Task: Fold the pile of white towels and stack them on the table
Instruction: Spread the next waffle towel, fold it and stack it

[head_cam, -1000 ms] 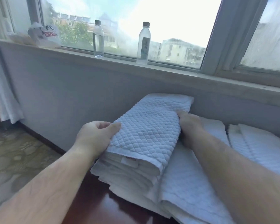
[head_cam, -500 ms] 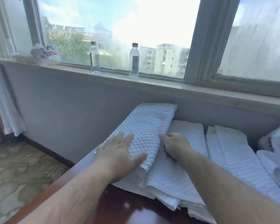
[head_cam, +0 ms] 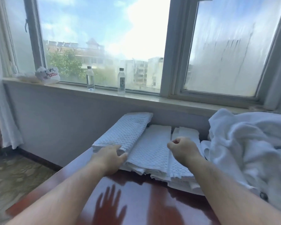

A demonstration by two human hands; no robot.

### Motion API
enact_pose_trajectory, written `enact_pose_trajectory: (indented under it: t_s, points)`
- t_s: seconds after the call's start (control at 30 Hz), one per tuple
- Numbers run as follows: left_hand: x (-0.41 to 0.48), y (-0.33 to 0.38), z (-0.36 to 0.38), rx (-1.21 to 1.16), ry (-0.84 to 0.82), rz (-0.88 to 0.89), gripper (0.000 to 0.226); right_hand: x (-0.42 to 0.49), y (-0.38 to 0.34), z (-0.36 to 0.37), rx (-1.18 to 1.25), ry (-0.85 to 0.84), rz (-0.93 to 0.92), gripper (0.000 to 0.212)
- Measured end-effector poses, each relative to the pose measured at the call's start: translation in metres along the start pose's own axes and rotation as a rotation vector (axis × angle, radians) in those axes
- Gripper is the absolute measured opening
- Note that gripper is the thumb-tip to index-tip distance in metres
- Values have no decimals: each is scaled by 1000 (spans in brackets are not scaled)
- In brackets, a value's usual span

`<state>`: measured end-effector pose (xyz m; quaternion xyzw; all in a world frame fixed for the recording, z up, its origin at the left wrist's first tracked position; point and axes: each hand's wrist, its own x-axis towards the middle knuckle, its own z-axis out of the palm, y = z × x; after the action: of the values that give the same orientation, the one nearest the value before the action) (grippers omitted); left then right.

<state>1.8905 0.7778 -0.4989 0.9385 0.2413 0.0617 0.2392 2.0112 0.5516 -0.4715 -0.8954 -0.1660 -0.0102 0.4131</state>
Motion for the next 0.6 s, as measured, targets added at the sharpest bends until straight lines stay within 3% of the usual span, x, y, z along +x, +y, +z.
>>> enact_pose_trajectory:
  t_s: [0.17,0.43,0.6]
  points:
    - [-41,69,16,-30,7,222,60,-53,29,-42,85,146,19,40]
    - [-97,160,87,-195,-46,419,52,-123,117,-140,76,375,122,38]
    - [-114,212,142,-307,-108,512,53,-152,186,-176,235,465,237,33]
